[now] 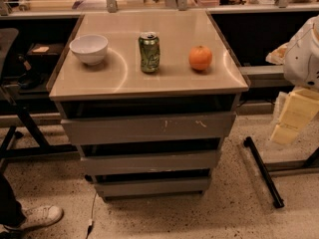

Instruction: Open middle drawer

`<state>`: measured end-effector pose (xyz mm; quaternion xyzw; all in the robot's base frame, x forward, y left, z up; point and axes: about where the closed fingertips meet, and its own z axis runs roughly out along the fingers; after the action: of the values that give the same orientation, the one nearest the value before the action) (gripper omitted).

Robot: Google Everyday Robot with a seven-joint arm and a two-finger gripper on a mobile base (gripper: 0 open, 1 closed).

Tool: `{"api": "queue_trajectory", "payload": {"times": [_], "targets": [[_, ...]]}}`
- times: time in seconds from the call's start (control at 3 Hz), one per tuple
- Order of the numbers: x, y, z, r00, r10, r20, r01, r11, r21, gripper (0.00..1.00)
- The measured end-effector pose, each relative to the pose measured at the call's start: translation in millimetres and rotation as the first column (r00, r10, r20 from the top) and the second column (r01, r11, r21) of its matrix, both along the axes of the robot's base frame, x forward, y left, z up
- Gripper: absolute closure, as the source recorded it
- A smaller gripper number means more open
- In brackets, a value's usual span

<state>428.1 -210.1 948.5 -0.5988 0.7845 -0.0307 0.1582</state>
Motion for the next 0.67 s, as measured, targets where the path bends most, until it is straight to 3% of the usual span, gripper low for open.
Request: {"api": "queue_trajectory", "payload": {"times": [0.67], "targets": [[0.8,1.1,-4.0,0.9998,0.015,0.012,-0.015,0.999,-0.032,0.00]]}}
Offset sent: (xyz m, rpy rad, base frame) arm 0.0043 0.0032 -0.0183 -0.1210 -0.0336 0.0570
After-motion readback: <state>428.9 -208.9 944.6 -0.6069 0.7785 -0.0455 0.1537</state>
